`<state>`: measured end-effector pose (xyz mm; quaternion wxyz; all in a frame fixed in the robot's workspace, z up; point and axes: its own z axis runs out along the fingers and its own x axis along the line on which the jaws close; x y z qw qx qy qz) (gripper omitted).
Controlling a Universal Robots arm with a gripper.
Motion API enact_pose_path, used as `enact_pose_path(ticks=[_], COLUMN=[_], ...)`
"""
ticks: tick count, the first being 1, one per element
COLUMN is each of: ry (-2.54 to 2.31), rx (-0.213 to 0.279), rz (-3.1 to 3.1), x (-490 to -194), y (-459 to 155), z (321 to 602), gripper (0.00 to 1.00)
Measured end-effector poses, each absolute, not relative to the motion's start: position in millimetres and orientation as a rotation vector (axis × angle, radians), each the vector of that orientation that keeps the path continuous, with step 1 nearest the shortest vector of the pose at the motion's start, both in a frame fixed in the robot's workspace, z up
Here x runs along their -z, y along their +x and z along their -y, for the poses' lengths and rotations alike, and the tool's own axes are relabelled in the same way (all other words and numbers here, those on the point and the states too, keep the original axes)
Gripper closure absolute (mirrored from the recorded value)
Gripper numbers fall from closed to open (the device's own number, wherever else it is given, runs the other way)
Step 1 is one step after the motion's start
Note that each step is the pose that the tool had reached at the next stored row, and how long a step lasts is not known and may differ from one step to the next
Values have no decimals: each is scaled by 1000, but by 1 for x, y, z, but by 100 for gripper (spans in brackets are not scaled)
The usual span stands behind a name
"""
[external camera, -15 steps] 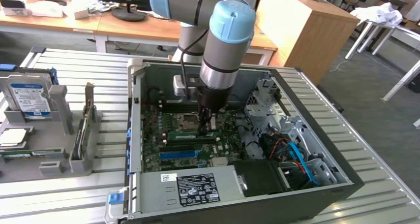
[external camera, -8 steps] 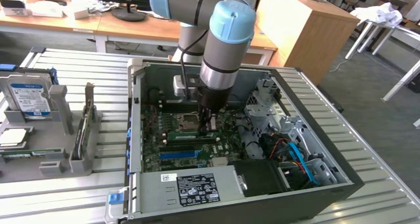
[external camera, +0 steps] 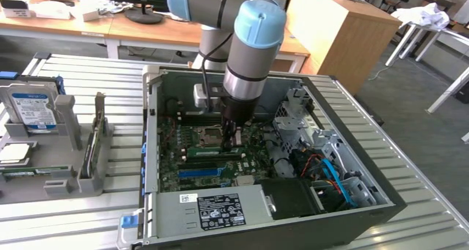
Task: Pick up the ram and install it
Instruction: 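Insert the ram into the slot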
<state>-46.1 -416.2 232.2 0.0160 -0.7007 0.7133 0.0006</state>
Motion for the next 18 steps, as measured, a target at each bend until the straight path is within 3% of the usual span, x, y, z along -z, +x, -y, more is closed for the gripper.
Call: enact_pose_path(ticks=[18], ry=[-2179], rx=[-2], rz=[-2218], x=[-232], y=[-46], z=[417], gripper=[88])
